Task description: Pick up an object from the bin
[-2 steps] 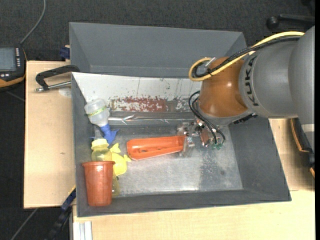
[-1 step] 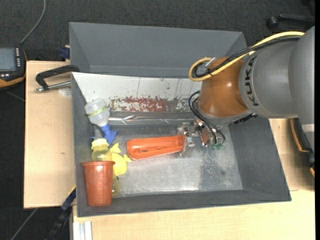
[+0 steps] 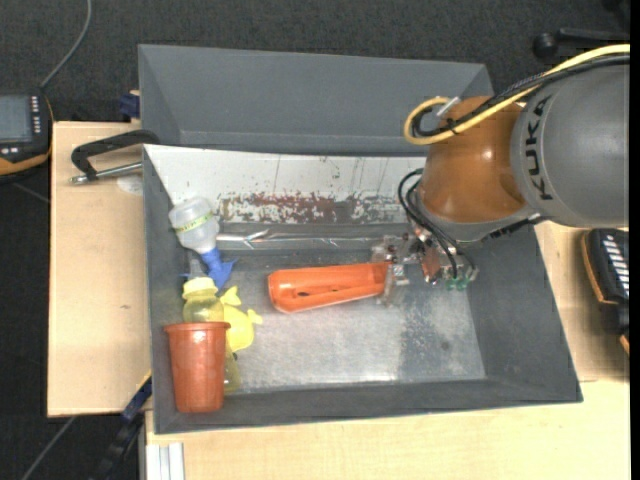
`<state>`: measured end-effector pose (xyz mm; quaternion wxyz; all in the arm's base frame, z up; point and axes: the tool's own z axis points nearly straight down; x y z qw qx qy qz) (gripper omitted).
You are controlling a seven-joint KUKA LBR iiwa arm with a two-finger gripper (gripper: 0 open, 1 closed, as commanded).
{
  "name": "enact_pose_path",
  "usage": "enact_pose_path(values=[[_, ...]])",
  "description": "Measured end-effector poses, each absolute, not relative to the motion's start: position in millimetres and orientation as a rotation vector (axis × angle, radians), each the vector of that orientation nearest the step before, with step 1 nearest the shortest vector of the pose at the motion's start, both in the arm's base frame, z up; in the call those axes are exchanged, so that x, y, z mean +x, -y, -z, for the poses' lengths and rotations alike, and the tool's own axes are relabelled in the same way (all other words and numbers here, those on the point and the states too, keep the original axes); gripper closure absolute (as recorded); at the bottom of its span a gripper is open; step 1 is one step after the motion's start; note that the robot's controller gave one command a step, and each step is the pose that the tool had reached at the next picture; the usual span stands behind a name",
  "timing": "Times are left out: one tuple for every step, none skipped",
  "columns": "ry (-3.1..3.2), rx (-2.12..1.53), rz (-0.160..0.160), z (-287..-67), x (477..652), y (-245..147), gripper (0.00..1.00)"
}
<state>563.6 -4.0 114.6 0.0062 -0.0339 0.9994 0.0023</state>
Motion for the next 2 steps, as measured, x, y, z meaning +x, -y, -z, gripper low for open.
enact_pose_path(values=[[-3.127,-0.107,-0.007,-114.6,563.6,3.9,1.00],[-3.117,-0.142,-0.007,-279.1,585.1,15.6,1.00]])
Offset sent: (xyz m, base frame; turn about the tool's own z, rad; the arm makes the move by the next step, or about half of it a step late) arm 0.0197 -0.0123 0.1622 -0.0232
